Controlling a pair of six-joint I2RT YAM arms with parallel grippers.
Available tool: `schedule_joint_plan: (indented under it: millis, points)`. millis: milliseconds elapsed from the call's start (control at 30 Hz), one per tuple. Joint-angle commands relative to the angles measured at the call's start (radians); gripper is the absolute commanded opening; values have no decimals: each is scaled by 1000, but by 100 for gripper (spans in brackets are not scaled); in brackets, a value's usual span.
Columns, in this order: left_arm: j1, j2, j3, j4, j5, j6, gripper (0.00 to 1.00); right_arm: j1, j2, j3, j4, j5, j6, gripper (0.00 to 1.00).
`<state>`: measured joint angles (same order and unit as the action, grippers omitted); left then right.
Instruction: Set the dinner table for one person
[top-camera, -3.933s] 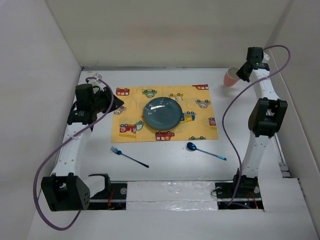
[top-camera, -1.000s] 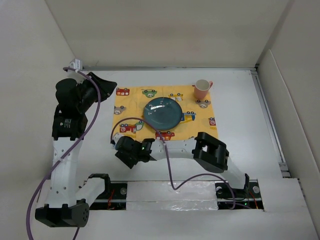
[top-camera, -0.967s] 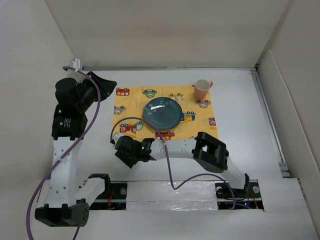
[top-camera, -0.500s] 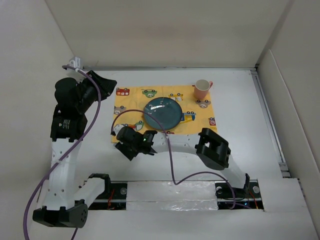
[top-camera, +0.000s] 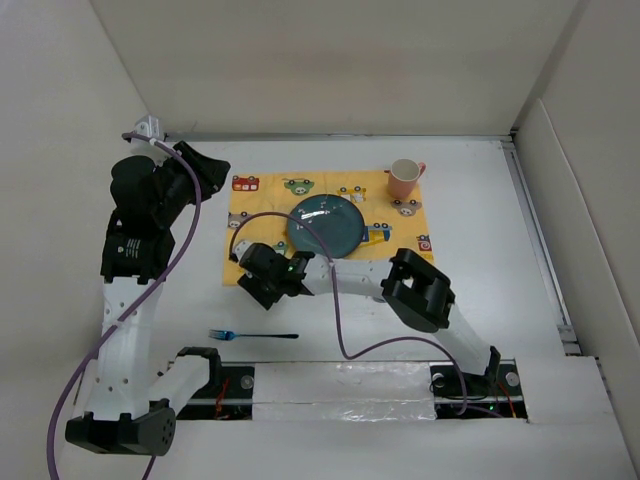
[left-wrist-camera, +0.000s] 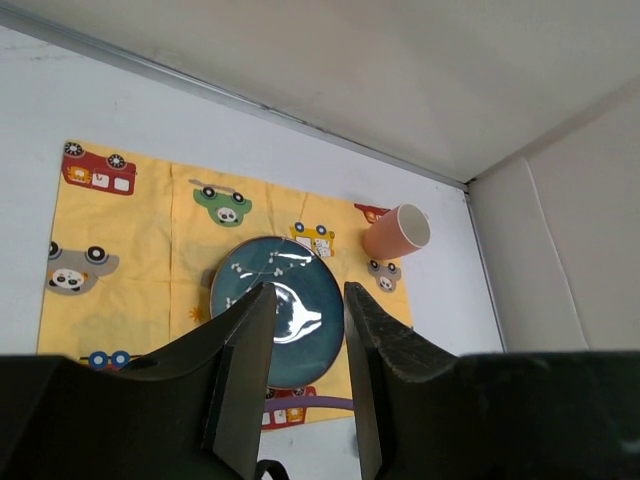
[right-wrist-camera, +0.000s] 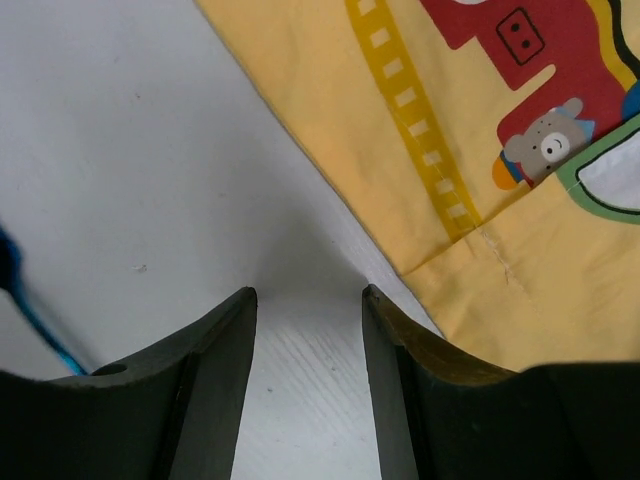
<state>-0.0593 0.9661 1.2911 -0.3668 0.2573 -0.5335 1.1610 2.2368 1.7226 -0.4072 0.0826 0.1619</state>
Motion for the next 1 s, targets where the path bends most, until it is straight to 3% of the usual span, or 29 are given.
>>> schedule_joint_plan:
  millis: [0, 200, 333, 400, 633, 967]
  points:
    - [-2, -12, 27, 31, -7, 7, 31, 11, -26, -32, -7, -6, 11, 52]
    - [-2, -1, 33, 32, -10, 7, 30, 11, -98, 11, -58, 22, 21, 49]
    - [-2, 0, 36, 31, -10, 9, 31, 32, -193, -84, 14, -191, -19, 52]
    - [-2, 0, 39, 31, -12, 12, 31, 75, -219, -138, 19, -219, -62, 54]
    - [-2, 28, 94, 35, -16, 15, 35, 157, -155, -147, 8, -277, -119, 61]
    - [-2, 33, 114, 46, -6, 12, 35, 209, -25, -3, 5, -159, -122, 62]
